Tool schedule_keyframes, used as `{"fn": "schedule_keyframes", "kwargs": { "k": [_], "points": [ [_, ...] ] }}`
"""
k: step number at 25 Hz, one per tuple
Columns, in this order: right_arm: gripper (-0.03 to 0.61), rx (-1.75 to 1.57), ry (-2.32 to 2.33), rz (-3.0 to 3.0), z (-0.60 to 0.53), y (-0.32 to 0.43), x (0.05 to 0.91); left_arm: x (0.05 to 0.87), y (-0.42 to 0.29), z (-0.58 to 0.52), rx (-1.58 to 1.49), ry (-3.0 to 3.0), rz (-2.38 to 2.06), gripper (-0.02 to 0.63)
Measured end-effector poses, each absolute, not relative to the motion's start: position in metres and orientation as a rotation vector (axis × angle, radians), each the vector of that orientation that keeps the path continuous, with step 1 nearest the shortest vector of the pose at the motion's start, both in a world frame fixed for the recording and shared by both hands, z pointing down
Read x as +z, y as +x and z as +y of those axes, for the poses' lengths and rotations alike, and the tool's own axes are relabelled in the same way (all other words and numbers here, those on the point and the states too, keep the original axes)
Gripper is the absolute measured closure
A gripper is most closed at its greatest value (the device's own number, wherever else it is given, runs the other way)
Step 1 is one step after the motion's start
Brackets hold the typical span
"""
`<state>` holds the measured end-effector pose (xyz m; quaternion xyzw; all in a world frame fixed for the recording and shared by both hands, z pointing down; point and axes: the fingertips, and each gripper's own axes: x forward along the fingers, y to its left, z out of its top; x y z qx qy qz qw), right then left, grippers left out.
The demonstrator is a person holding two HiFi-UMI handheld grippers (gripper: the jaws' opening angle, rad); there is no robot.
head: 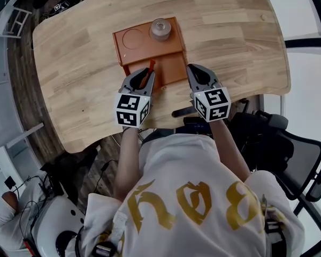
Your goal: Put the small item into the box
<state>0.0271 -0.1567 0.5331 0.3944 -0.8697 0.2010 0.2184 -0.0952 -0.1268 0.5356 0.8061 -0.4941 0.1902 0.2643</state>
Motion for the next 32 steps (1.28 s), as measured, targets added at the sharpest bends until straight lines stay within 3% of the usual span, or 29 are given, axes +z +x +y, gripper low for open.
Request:
{"fn": "schedule_keyframes", "kwargs": {
  "k": [32],
  "points": [
    [0.566,0.659,1.069,-2.348,-0.186,0.038,0.567,0.61,-0.082,-0.141,0.744,1.987,-1.183,0.552]
  ]
}}
